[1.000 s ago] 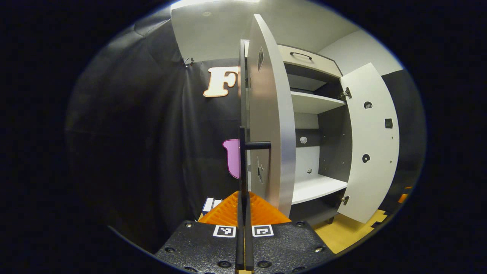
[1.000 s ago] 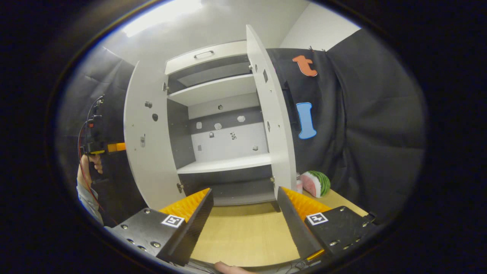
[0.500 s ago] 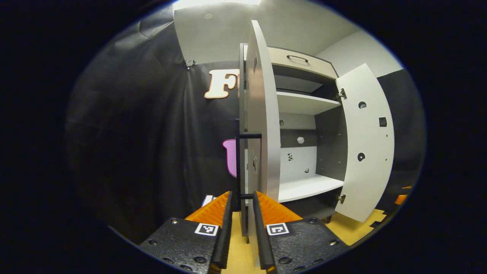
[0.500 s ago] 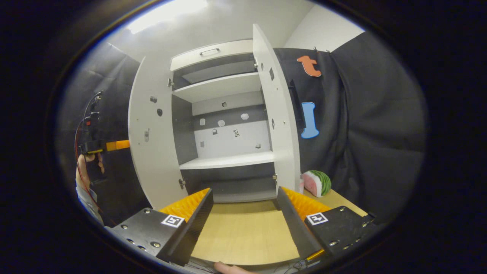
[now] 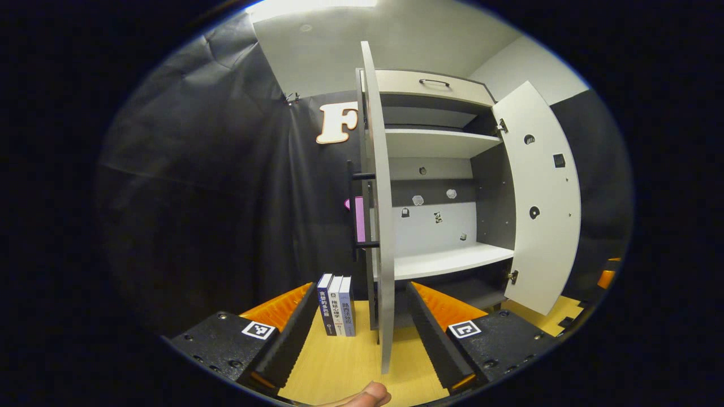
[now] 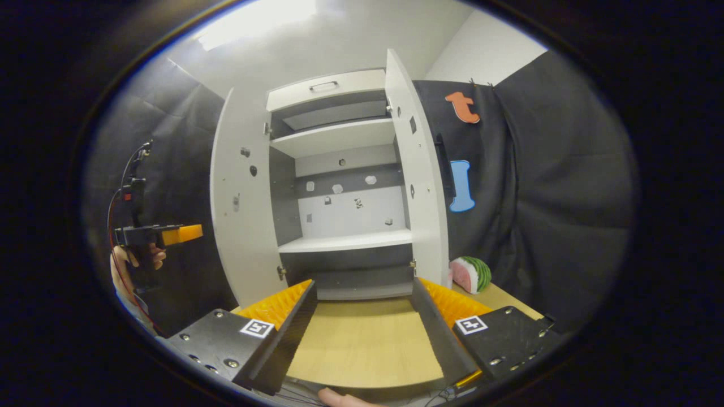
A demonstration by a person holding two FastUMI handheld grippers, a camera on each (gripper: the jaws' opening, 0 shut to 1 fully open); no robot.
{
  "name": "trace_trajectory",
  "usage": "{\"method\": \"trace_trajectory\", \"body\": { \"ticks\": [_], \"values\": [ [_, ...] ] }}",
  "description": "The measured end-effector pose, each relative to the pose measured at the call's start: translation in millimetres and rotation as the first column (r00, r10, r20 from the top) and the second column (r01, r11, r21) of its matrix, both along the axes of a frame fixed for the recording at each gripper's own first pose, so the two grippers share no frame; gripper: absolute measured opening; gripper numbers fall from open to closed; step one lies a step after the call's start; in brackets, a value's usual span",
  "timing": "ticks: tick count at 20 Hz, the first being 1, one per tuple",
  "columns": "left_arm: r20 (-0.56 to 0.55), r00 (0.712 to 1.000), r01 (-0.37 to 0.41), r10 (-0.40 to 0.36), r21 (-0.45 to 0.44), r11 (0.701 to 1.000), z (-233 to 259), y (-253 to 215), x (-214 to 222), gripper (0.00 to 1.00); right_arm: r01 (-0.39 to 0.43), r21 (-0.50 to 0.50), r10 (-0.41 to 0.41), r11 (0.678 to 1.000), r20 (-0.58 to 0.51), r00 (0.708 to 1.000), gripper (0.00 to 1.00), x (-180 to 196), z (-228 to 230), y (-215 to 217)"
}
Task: Open the right door of the double-door shoe cabinet with the right hand, and open the left door with the left hand.
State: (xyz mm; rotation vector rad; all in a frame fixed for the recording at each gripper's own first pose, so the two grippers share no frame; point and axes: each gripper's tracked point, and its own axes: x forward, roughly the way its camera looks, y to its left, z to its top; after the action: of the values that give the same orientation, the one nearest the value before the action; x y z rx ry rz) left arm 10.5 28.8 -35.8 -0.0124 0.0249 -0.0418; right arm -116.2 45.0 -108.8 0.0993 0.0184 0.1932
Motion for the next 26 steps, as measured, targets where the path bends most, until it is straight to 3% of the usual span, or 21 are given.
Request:
{"method": "trace_trajectory", "body": {
  "ticks": [6,15,20,26],
  "values": [
    [0.003,1.0,-0.024,0.024,0.007,1.0,3.6,-23.1,-48.1,0.95,0.014,-0.044,-0.012,0.999,0.032,0.999,1.0,-38.9,7.2,7.7],
    [0.097,0.995,-0.013,0.015,-0.02,1.0,23.1,-68.3,-105.9,0.94,0.086,-0.046,-0.081,0.995,0.091,0.992,1.0,-59.1,26.8,-6.0],
    [0.028,1.0,0.011,-0.01,-0.037,0.999,-14.7,-90.8,-113.0,0.95,0.091,-0.036,-0.088,0.995,0.087,0.992,1.0,-58.3,23.3,-11.3],
    [0.012,0.999,0.045,-0.045,-0.023,0.999,-22.7,-108.1,-111.9,0.95,0.094,-0.039,-0.09,0.995,0.081,0.993,1.0,-57.3,18.8,-14.9]
  ]
}}
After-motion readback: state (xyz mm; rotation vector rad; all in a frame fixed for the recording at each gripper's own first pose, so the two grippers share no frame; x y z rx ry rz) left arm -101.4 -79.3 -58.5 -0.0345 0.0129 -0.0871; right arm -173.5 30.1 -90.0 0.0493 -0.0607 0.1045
